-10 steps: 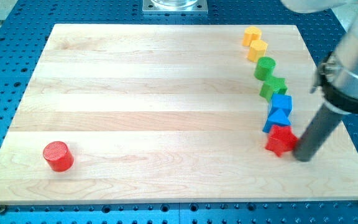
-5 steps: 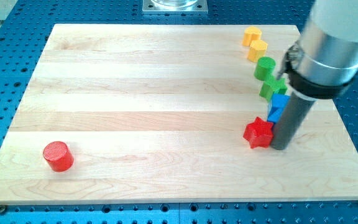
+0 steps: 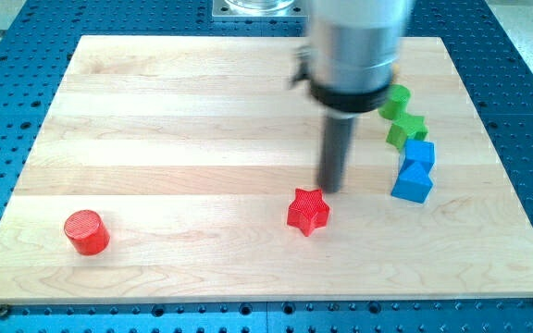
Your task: Place the red star below to the red circle
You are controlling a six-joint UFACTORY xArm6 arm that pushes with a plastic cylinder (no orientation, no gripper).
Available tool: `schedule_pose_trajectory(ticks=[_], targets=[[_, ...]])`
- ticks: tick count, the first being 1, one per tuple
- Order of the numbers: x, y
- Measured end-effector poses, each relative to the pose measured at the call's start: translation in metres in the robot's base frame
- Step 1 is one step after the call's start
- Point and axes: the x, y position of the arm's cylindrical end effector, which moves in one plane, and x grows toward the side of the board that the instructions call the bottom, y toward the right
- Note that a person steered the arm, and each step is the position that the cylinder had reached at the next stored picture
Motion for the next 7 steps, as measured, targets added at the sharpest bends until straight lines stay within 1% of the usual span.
schedule_pose_trajectory(ticks=[1,2,3,4,5,6,7], targets=[[0.017,0.007],[0.053,-0.040],[0.077,-0.114],[0.099,-0.208],[0.112,-0.155],[0.124,-0.171],[0.127,-0.221]])
